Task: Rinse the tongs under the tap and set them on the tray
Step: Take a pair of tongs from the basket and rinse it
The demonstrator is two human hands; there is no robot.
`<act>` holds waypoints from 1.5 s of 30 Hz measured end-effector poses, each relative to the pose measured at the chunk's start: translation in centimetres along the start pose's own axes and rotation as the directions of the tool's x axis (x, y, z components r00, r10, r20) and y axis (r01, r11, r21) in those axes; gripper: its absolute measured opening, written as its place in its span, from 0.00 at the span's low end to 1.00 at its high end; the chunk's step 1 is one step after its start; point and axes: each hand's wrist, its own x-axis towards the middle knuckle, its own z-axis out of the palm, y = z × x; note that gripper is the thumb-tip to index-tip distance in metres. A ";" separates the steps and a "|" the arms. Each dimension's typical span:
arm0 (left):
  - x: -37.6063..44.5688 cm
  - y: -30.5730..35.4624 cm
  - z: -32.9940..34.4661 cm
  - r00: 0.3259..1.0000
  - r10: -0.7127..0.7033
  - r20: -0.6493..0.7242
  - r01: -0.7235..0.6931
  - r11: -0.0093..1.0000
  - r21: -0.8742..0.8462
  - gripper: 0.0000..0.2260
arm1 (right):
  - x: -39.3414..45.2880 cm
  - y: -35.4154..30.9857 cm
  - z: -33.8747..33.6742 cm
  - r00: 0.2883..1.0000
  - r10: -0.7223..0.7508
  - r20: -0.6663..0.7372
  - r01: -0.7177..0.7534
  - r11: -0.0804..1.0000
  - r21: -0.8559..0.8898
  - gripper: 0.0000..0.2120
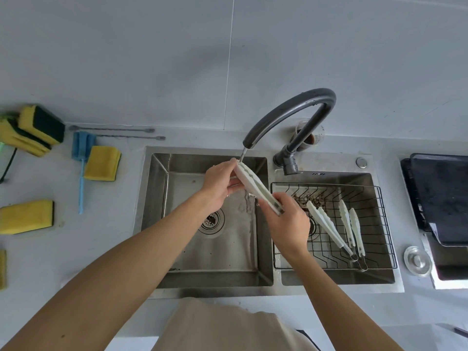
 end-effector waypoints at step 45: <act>-4.3 -4.8 0.7 0.990 0.058 0.125 -0.075 0.988 0.133 0.14 | -7.7 1.1 -2.4 0.771 0.471 0.428 -0.630 0.471 0.618 0.10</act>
